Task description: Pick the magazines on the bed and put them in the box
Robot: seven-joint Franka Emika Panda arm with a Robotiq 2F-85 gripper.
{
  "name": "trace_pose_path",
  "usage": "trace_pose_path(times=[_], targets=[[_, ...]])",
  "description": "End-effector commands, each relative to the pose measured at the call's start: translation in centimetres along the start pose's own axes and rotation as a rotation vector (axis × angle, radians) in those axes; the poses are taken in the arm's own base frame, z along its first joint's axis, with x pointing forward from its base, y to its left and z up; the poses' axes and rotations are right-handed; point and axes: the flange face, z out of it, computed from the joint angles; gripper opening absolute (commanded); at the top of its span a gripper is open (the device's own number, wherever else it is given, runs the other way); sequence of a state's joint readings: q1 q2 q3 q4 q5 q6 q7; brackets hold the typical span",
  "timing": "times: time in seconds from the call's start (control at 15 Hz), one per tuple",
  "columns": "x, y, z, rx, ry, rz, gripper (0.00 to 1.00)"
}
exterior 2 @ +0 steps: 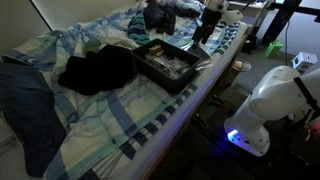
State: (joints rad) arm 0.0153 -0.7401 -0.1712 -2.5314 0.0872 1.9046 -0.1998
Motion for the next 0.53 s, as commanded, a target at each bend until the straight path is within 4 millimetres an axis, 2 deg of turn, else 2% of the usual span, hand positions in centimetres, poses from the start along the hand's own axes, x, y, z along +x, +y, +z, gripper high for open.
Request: trace_pose_path(times=[0.0, 0.47], targets=[[0.0, 0.0, -0.1, 0.000, -0.001, 0.000, 1.00], [1.7, 1.1, 1.7, 0.068, -0.036, 0.074, 1.00]])
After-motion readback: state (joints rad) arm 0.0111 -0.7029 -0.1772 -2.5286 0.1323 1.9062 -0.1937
